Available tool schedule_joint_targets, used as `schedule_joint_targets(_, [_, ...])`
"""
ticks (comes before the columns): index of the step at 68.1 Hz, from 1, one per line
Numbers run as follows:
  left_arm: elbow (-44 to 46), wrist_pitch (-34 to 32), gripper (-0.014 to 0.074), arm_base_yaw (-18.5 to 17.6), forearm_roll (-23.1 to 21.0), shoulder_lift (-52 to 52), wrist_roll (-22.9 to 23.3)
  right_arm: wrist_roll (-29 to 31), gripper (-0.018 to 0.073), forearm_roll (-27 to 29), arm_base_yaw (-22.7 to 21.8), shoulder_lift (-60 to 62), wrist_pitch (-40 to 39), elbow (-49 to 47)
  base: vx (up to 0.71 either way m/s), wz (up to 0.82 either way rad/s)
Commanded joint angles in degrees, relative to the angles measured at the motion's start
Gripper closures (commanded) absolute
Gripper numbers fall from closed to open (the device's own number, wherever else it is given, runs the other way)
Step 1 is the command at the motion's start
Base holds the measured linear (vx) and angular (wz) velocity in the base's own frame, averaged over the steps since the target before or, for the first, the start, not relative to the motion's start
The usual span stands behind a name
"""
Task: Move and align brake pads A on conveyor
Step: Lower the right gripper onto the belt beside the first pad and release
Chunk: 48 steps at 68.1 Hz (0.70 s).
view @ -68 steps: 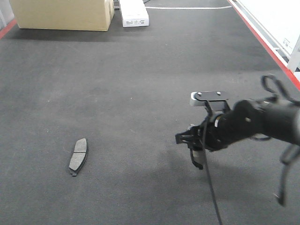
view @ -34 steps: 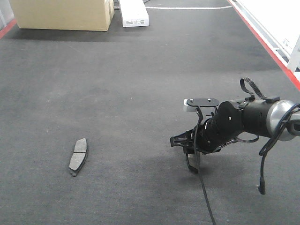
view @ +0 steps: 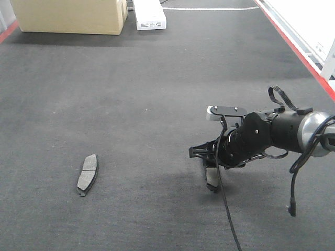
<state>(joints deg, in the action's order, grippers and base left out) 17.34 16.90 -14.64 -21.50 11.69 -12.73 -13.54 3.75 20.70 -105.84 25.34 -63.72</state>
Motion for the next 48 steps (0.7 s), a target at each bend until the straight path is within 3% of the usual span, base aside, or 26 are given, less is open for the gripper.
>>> schedule_joint_targets(1, [1.52, -3.89, 0.0603, -0.25, -0.43, 0.4, -0.01, -0.18, 0.0197, -0.37, -0.12, 2.79, -2.52, -1.68, 0.0, 0.0])
schedule_joint_targets(19, [1.52, -3.89, 0.0603, -0.25, -0.43, 0.4, -0.01, -0.09, 0.0207, -0.6, -0.12, 3.31, -2.27, -1.68, 0.0, 0.0])
schedule_joint_targets(27, [1.52, -3.89, 0.0603, -0.25, -0.43, 0.4, -0.01, 1.07, 0.0326, -1.33, -0.12, 6.48, -2.68, -0.64, 0.0, 0.0])
schedule_joint_targets(36, [1.52, -3.89, 0.0603, -0.25, -0.43, 0.4, -0.01, 0.95, 0.0566, -3.31, -0.48, 12.47, -4.02, 2.88, 0.0, 0.0])
schedule_joint_targets(48, [1.52, -3.89, 0.0603, -0.25, -0.43, 0.4, -0.01, 1.8, 0.0567, -3.4, -5.89, 20.65, -1.15, 7.61, 0.0, 0.0])
